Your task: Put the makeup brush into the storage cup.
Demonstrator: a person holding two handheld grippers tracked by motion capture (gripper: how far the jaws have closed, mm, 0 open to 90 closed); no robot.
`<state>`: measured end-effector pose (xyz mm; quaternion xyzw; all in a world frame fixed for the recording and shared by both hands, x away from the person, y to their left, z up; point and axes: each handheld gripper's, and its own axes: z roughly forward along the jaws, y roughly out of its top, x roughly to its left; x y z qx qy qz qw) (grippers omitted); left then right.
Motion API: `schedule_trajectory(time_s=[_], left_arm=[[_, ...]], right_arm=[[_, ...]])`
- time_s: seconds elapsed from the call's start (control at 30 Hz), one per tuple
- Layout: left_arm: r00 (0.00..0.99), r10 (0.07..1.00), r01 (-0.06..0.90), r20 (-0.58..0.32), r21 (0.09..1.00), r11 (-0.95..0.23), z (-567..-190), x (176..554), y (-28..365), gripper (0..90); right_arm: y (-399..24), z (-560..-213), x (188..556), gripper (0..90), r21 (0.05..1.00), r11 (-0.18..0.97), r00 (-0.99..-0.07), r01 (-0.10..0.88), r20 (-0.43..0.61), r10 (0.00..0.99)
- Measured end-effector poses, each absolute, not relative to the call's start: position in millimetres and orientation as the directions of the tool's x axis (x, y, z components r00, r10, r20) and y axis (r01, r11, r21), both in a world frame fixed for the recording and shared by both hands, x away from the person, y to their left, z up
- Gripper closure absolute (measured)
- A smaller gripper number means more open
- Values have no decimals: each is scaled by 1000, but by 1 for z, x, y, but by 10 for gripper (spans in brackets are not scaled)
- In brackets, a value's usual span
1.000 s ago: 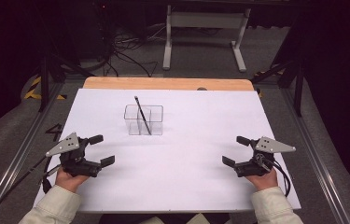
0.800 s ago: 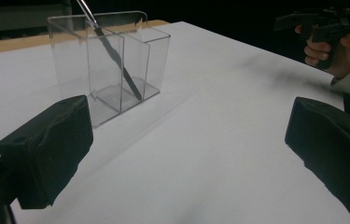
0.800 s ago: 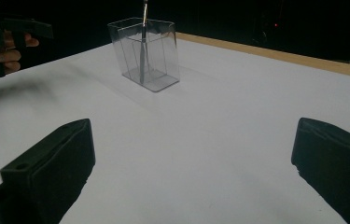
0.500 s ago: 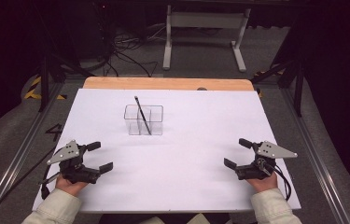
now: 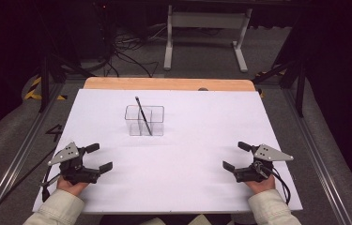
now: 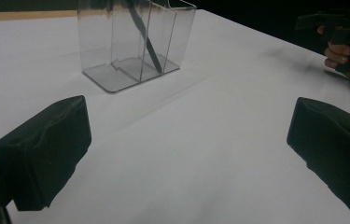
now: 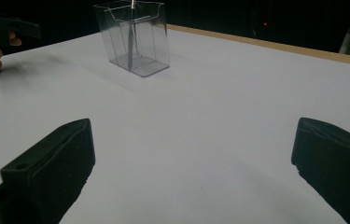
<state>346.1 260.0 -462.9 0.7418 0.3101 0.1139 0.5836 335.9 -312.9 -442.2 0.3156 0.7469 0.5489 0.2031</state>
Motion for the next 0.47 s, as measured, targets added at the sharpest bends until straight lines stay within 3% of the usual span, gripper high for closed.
schedule_trajectory(time_s=[0.47], left_arm=[[774, 604, 319, -190, 941, -113, -461, 345, 260, 4]], right_arm=[[-312, -444, 336, 1, 950, 199, -715, 241, 35, 699]])
